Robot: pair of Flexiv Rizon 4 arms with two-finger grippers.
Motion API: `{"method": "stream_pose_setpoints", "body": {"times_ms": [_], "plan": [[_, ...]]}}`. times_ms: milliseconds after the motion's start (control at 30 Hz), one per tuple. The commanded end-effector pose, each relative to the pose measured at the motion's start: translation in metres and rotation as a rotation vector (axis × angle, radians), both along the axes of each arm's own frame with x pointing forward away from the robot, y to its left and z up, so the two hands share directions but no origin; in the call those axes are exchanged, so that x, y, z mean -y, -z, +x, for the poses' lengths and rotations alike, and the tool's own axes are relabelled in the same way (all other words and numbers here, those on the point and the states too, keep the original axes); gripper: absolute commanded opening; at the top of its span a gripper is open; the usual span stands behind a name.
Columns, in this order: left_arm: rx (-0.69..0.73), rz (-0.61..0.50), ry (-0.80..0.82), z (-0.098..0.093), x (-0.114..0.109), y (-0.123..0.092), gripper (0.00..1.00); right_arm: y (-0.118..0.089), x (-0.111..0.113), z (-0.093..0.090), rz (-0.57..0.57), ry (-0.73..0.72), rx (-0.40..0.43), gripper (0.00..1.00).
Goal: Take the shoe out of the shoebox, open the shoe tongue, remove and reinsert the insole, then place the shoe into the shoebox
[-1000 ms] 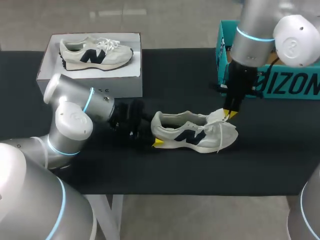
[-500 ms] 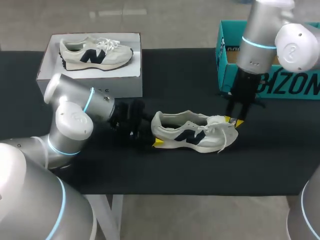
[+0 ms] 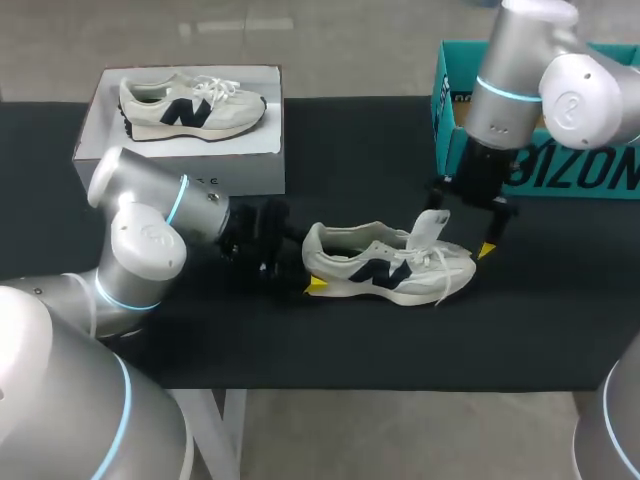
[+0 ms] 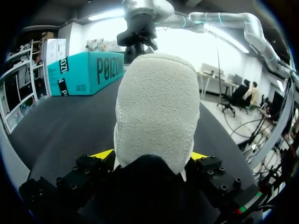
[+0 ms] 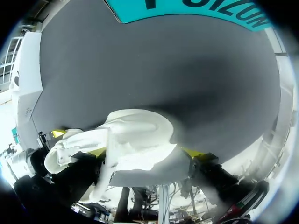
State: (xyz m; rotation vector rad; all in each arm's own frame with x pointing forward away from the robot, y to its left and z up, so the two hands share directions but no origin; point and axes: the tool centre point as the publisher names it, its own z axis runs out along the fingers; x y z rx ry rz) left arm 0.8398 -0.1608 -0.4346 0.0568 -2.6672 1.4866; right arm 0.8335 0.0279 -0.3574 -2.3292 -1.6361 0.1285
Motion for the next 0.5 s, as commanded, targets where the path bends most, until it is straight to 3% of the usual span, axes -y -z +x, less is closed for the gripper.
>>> {"method": "stream_pose_setpoints", "body": {"times_ms": [33,167,500], "plan": [[-0.001,0.001,0.001,0.0,-0.001,0.001,0.0,-0.025,0.003,-0.008,-0.014,0.007,0.056,1.0],[-0.001,0.001,0.001,0.0,-0.001,0.001,0.0,-0.035,0.003,-0.008,-0.015,0.007,0.083,1.0],[-0.001,0.001,0.001,0.0,-0.001,0.001,0.0,-0.031,-0.015,-0.004,0.05,-0.014,0.089,1.0]]}}
